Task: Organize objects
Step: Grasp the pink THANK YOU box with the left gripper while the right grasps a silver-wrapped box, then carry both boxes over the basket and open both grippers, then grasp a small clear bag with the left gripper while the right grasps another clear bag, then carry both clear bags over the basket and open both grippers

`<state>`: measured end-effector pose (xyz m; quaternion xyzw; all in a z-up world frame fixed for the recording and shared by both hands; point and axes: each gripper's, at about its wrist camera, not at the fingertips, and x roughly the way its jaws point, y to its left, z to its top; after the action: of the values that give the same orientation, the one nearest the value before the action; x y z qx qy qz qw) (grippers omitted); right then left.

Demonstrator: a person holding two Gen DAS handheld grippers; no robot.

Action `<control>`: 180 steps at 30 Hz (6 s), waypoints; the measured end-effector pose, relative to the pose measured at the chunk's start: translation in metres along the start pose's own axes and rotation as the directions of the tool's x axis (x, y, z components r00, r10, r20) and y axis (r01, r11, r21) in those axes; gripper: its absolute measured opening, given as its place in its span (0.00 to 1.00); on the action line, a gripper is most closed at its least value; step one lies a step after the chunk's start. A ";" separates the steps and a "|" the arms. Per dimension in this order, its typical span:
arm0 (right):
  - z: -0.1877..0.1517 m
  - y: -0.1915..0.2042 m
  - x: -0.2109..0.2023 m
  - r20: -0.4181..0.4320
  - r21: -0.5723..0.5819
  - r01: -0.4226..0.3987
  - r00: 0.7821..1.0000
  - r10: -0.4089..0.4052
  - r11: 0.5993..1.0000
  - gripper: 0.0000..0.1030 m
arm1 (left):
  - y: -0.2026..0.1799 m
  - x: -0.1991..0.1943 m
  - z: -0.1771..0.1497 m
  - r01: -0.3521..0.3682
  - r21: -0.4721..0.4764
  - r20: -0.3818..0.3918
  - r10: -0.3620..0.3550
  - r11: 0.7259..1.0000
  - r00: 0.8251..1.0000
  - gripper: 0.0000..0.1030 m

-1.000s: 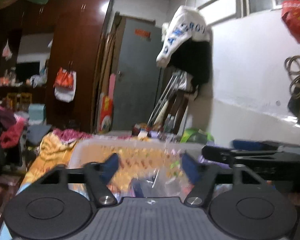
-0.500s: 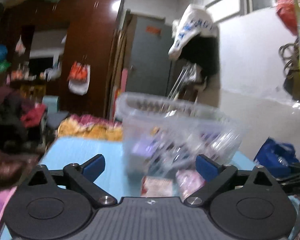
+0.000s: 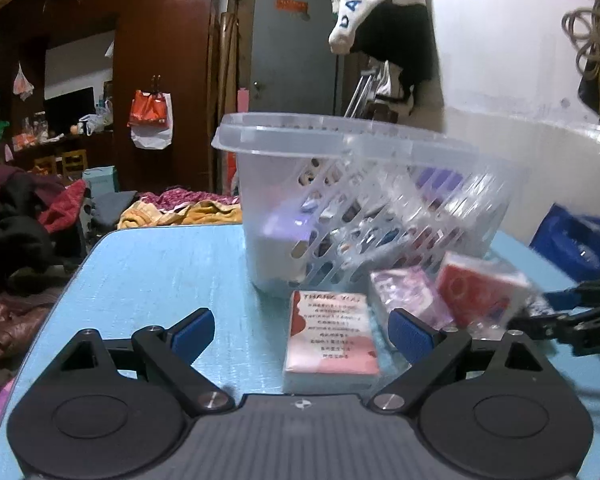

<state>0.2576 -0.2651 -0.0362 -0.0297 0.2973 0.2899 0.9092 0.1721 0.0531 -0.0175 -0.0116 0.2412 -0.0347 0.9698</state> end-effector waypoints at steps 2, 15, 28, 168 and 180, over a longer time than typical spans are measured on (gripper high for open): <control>-0.001 -0.002 -0.002 0.007 0.006 -0.001 1.000 0.001 1.000 0.64 | 0.000 0.004 0.000 -0.008 -0.012 -0.028 0.007 1.000 1.000 0.93; -0.003 0.015 0.000 0.014 -0.095 0.117 0.993 -0.116 0.989 0.50 | -0.018 0.018 -0.001 -0.034 0.060 -0.139 0.042 0.998 0.989 0.90; -0.006 0.016 -0.023 0.180 -0.048 0.190 0.967 -0.179 0.981 0.45 | -0.006 0.000 -0.007 0.082 -0.019 -0.054 -0.083 0.996 0.995 0.53; -0.013 0.034 -0.024 0.283 -0.125 -0.115 0.948 0.147 0.985 0.37 | -0.023 -0.027 -0.022 0.364 0.039 0.142 -0.365 0.931 0.920 0.53; -0.015 0.036 -0.026 0.306 -0.129 -0.097 0.943 0.132 0.987 0.37 | -0.015 -0.029 -0.022 0.371 0.016 0.170 -0.369 0.928 0.914 0.53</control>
<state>0.2133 -0.2515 -0.0299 -0.0169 0.1337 0.3596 0.9233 0.1353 0.0398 -0.0231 -0.0681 0.1512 -0.2143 0.9626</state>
